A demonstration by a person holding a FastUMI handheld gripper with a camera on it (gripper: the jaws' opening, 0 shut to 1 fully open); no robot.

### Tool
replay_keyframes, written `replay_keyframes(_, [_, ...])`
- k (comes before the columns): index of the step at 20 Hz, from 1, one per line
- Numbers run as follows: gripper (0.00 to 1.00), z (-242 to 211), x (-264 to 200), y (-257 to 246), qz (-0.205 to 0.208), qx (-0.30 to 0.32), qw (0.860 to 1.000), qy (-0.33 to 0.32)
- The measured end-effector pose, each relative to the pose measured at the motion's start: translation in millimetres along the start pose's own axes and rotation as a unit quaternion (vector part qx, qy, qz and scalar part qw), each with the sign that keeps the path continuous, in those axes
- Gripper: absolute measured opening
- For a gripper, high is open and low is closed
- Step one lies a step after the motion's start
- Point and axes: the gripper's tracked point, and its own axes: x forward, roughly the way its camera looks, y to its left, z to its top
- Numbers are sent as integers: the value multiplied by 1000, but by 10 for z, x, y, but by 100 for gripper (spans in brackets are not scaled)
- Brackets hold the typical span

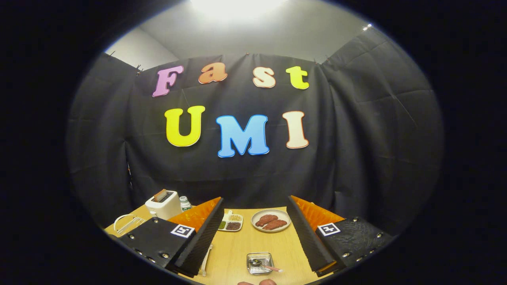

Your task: Take the plate from the dish rack, then take the spoon from the basket and place it into the plate.

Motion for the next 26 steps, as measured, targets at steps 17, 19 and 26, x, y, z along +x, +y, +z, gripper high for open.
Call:
replay_keyframes(17, [98,-996,379,1814,167,68,925,333])
replay_keyframes(19, [98,-1158,456,1891,159,66,917,361])
replay_keyframes(26, [98,-1711,644,2147,129,37,892,432])
